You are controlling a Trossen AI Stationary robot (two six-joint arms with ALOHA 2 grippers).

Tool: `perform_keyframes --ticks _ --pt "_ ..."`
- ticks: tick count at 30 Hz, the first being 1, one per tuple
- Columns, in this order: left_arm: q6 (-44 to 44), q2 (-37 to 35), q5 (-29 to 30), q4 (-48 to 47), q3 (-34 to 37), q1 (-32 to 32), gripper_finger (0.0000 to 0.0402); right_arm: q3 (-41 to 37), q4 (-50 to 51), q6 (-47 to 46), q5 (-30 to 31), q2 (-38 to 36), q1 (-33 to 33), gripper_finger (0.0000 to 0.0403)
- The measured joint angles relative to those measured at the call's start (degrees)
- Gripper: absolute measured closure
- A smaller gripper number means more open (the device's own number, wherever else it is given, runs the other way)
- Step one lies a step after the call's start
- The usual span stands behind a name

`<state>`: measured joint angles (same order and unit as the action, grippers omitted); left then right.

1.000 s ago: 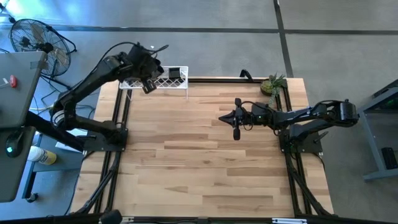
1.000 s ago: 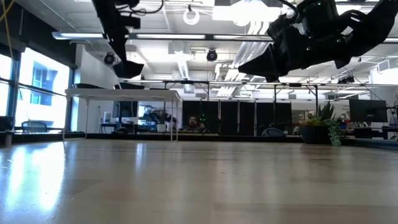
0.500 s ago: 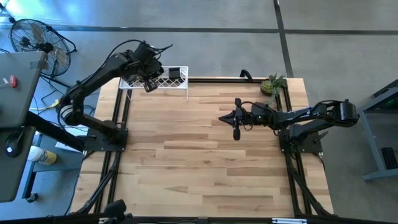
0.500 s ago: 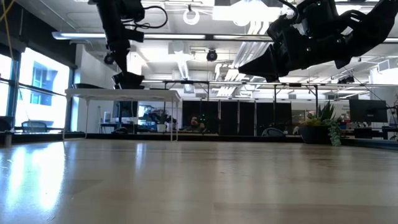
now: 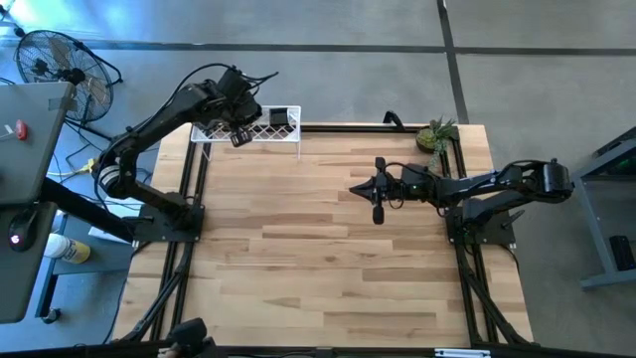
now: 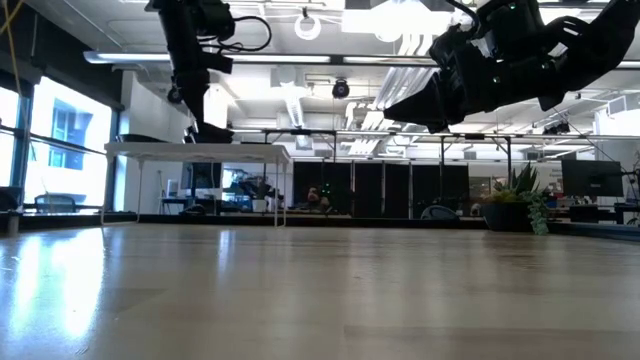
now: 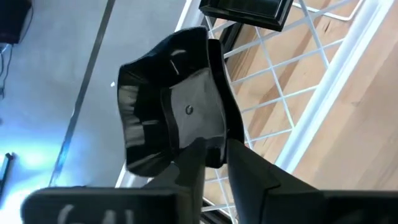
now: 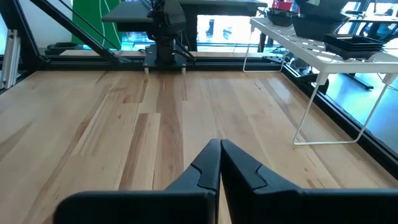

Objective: Pick & Place Mini shaped plates
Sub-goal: Stack the black distorted square plate on top of the black distorted square plate on the shelf, then return to Home Position

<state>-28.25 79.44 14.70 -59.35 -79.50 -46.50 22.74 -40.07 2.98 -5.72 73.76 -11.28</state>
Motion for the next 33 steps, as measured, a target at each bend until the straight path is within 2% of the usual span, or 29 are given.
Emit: perform_keyframes --ticks 4,7,10,15,18,20,23,26,33 --pt "0.0 -0.1 0.3 -0.8 -0.4 0.3 0.0311 0.0 0.0 0.0 0.0 0.0 0.0 0.0394" --pt "0.0 -0.1 0.4 -1.7 -2.1 1.2 0.0302 0.0 0.0 0.0 0.0 0.0 0.0 0.0398" --pt "0.3 -0.7 -3.3 -3.2 -3.1 2.0 0.0305 0.0 0.0 0.0 0.0 0.0 0.0 0.0401" --pt "2.4 -2.9 -14.8 -2.6 -0.1 1.8 0.0350 0.0 0.9 0.5 0.9 0.0 0.0 0.0399" --pt "4.6 -5.2 -18.7 1.9 4.7 1.9 0.0390 0.0 3.1 1.0 2.6 0.0 0.0 0.0400" --pt "6.5 -7.5 -20.4 4.8 8.5 1.9 0.0395 0.0 4.2 1.1 3.6 0.0 0.0 0.0401" --pt "9.1 -11.5 -21.1 12.6 15.6 2.1 0.0387 0.0 4.2 1.0 3.9 0.0 0.0 0.0400" --pt "13.4 -15.0 -24.8 25.8 24.0 4.0 0.0386 0.0 3.8 0.5 3.4 -0.5 0.0 0.0401" --pt "21.1 -21.4 -25.7 59.4 43.3 10.3 0.0385 -0.1 6.5 3.0 -5.2 -6.2 -3.5 0.0402"
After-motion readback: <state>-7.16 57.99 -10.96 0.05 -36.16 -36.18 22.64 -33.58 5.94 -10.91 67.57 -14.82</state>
